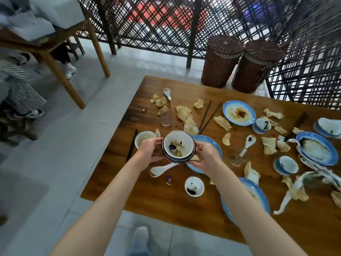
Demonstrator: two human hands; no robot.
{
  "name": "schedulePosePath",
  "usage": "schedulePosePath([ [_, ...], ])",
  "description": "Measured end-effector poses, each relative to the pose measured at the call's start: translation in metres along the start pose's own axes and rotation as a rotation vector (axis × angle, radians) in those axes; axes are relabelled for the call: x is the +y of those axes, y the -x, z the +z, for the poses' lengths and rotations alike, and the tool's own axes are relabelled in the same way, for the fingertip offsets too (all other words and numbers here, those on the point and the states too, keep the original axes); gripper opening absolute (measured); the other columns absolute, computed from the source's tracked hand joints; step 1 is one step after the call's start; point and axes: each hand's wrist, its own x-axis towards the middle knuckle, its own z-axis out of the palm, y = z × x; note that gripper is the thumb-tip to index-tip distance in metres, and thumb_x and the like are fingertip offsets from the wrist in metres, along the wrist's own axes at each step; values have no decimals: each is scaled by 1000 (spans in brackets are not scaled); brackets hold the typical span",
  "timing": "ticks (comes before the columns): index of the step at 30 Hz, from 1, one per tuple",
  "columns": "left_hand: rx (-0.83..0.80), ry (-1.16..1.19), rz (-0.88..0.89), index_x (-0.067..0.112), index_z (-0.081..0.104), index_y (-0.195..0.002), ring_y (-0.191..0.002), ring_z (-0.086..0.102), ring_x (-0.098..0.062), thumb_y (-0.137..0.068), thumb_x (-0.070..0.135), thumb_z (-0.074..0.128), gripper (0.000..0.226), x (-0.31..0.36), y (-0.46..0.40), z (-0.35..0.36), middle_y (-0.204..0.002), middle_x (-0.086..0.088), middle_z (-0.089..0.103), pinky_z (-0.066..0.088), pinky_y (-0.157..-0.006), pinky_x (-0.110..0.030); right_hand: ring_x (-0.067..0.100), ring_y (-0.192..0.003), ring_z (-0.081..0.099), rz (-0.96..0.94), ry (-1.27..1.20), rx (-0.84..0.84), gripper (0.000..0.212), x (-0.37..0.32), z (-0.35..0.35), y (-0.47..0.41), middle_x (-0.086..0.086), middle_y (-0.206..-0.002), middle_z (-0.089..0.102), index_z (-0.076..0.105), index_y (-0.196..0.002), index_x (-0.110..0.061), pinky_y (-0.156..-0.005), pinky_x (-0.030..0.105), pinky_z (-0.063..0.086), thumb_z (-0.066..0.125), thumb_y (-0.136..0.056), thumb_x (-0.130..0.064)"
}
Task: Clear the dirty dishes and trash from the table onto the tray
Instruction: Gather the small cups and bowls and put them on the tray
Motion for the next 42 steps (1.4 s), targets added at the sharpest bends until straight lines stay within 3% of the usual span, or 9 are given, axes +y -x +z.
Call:
schedulePosePath([
  [4, 29, -84, -7, 20, 62, -94, -96, 57, -24, -101, 19, 34, 28, 16, -29, -41, -100, -5, 62, 51, -65, -31, 25, -85, 54, 9, -35, 12, 18, 9, 47, -15, 11, -104, 53, 60, -91, -13, -78, 45, 54, 42, -95, -14],
  [7, 35, -144, 3, 19, 60, -104, -87, 56, -20, -101, 19, 33, 27, 23, -50, -64, -92, -1, 60, 53, -70, -33, 30, -93, 51, 49, -65, 39, 21, 16, 78, -30, 11, -116, 51, 61, -106, -11, -80, 47, 54, 44, -93, -15],
  [10, 27, -190, 7, 17, 57, -108, -86, 55, -20, -102, 20, 31, 27, 29, -70, -83, -92, 1, 58, 51, -65, -30, 30, -96, 49, 82, -82, 36, 15, 19, 103, -40, 11, -113, 54, 61, -91, -15, -74, 45, 52, 46, -93, -17],
  [16, 19, -222, -31, 22, 58, -88, -80, 56, -17, -102, 20, 32, 29, 29, -97, -95, -86, 2, 60, 47, -56, -27, 28, -88, 49, 130, -102, 71, 16, 22, 125, -63, 12, -109, 54, 58, -90, -14, -78, 44, 51, 43, -95, -14],
  [20, 21, -240, -43, 23, 57, -98, -80, 57, -17, -102, 23, 31, 26, 28, -108, -99, -85, 5, 59, 49, -57, -26, 32, -93, 44, 153, -60, 97, 14, 17, 131, -71, 9, -96, 49, 53, -98, -15, -77, 43, 49, 39, -96, -11],
  [27, 22, -361, -39, 18, 59, -115, -88, 57, -21, -102, 25, 31, 32, 33, -112, -106, -103, -1, 59, 48, -54, -24, 33, -97, 51, 178, 101, 85, 27, 15, 132, -73, 9, -111, 50, 52, -117, -17, -64, 36, 51, 33, -98, -13],
  [33, -20, -224, -191, 24, 55, -108, -86, 54, -24, -101, 24, 30, 26, 25, -115, -110, -97, 1, 54, 46, -86, -47, 40, -105, 48, 222, 181, 37, 40, 18, 126, -83, 14, -121, 48, 47, -133, -16, -95, 55, 39, 31, -96, -20],
  [38, -74, -87, -319, 23, 51, -114, -88, 56, -34, -99, 22, 30, 26, 22, -113, -109, -108, -8, 53, 45, -83, -51, 46, -123, 41, 274, 10, -61, 32, 25, 130, -87, 12, -127, 46, 51, -115, -12, -107, 58, 23, 29, -94, -24],
  [42, -66, -26, -325, 14, 61, -101, -94, 55, -33, -97, 18, 34, 28, 22, -112, -107, -118, -14, 53, 50, -79, -45, 34, -108, 55, 260, -82, -9, 36, 28, 135, -87, 15, -118, 58, 54, -117, -6, -88, 44, 45, 35, -92, -22],
])
